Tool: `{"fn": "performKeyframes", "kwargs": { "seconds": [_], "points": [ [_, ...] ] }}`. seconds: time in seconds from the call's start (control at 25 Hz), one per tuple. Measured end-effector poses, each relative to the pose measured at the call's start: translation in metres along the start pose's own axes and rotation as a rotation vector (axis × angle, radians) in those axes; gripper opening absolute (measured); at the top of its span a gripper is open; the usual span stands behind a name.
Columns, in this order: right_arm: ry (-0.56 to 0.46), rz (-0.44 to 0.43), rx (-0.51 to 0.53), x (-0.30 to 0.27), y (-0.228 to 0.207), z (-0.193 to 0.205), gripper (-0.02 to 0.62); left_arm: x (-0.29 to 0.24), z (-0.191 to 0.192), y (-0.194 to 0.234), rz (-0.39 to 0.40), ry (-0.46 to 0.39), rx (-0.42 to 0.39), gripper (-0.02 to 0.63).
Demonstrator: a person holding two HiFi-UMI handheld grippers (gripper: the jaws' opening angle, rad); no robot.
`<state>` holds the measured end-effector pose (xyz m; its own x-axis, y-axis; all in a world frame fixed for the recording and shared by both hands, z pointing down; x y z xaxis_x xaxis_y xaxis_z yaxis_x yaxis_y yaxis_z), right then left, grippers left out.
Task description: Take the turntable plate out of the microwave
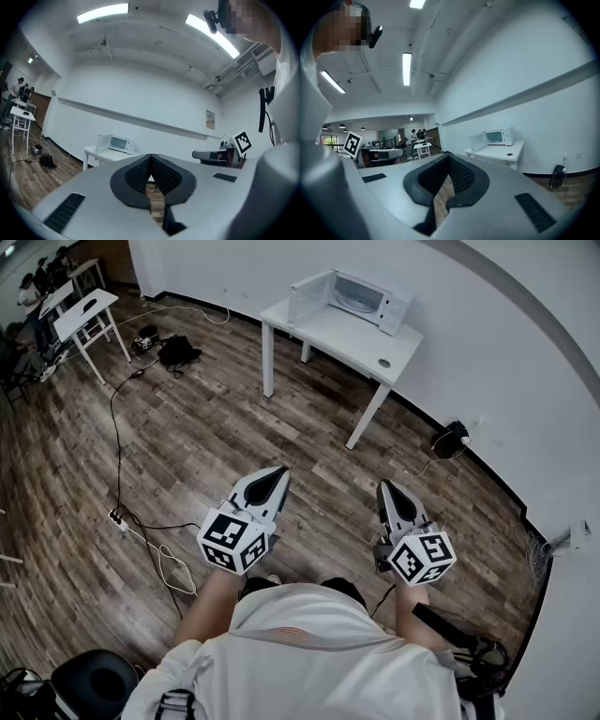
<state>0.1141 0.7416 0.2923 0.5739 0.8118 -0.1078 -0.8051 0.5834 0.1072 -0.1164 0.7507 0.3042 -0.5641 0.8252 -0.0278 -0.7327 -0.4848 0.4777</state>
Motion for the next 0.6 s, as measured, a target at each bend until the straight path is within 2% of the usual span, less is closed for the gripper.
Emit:
{"fn": "performKeyframes", "kwargs": {
  "seconds": [0.24,0.44,0.6],
  "points": [
    [0.025,-0.006,0.008,-0.029,0.024,0.003,0.003,0.008,-0.008,0.037,-0.003,0.008,0.014,0.011],
    [0.039,0.005,-0.020,-0.049,0.015,0.011,0.003,-0.004,-0.008,0.051,0.003,0.027,0.003,0.011],
    [0.036,-0.026,-0.040,-0.073,0.013,0.016,0.003,-0.015,-0.010,0.066,-0.014,0.040,-0.002,0.011]
  ]
}}
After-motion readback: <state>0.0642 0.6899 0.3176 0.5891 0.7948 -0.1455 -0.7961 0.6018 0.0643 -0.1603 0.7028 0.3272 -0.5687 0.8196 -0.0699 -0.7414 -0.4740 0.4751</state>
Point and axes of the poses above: the fingertips, and each gripper's own axes: x backward along the fingers, y to its left, z out of its underside, the point moved 4 cm from there along x, backward along the fingers, and after that the axes turned 15 degrees about x, right-handed, at the moved point
